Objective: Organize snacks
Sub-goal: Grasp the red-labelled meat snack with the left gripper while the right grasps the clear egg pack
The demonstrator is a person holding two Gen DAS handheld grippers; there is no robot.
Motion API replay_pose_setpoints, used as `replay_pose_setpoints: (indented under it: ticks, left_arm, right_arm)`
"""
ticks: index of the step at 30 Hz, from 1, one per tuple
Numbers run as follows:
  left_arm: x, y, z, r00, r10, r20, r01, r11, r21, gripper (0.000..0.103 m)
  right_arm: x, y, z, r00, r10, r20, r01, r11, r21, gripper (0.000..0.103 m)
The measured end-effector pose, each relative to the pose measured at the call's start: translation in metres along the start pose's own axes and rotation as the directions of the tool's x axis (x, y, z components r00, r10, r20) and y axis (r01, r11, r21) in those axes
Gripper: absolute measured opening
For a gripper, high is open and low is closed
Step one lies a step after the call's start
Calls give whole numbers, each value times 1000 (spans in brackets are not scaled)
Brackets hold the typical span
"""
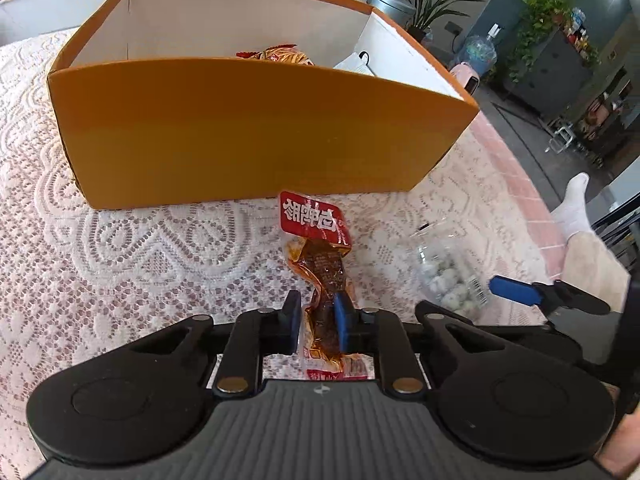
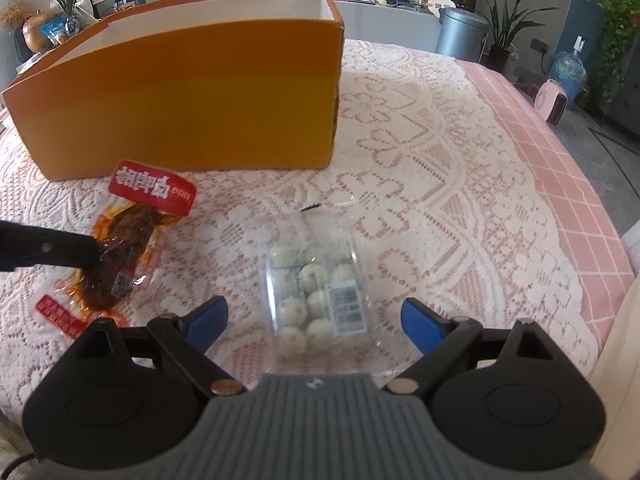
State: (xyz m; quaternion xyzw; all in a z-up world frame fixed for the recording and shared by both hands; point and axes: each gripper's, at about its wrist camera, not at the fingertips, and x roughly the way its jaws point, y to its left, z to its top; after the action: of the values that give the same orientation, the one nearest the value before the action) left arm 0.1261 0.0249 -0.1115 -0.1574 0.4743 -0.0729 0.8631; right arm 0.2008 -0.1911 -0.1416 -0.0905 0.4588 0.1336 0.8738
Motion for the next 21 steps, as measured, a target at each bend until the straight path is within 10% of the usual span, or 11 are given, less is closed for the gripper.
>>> replay_pose_setpoints:
  ticks: [10,21]
  left_arm:
    - [-5,-3,4,999,-42,21,43,999,-26,18]
    - [8,-22,9,1000,-24,21,23,1000,4,24]
  right_arm:
    - [8,-4,10,999,32,10,-32,999,19,58]
    - [-2,7,8,988,153,19,-154,987,49,55]
